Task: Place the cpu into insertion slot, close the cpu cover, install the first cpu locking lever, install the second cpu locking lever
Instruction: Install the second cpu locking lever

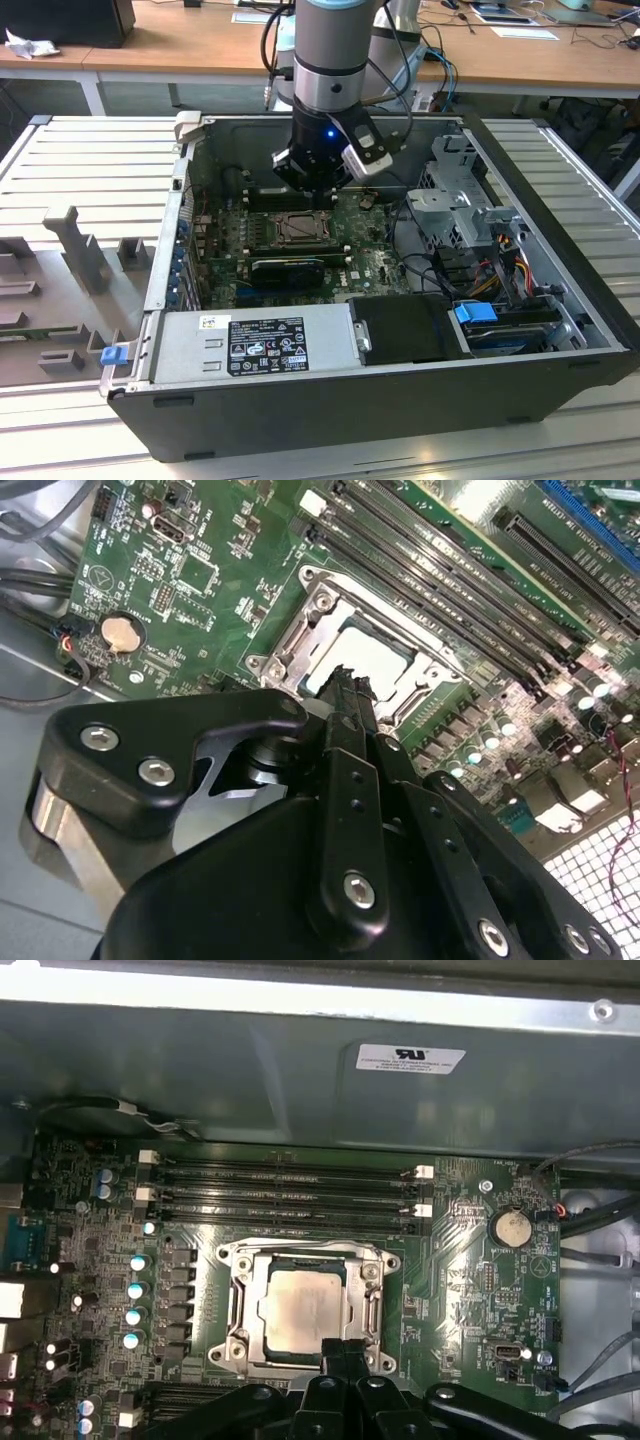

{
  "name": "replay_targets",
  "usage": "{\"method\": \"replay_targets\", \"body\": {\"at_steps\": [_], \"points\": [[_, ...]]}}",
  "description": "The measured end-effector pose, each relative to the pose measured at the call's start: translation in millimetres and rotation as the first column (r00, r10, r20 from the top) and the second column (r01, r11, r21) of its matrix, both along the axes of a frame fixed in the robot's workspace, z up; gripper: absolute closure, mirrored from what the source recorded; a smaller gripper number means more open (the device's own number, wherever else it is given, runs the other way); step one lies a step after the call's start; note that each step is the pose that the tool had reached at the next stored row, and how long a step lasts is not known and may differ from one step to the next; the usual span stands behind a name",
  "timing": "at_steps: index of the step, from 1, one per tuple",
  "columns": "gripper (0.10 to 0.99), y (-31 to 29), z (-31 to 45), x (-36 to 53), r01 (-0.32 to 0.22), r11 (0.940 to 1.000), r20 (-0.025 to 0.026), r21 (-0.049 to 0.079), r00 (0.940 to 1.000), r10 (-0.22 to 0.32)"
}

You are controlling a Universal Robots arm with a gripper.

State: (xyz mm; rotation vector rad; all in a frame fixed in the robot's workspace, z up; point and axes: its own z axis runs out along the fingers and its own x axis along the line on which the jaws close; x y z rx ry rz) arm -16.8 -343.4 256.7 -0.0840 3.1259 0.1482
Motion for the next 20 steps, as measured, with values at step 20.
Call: {"method": "replay_targets", "body": {"at_steps": [20], "points": [[0.98, -23.4, -5.5, -0.2, 0.0, 0.9986, -0.0118, 0.052, 0.9999, 0.001]]}}
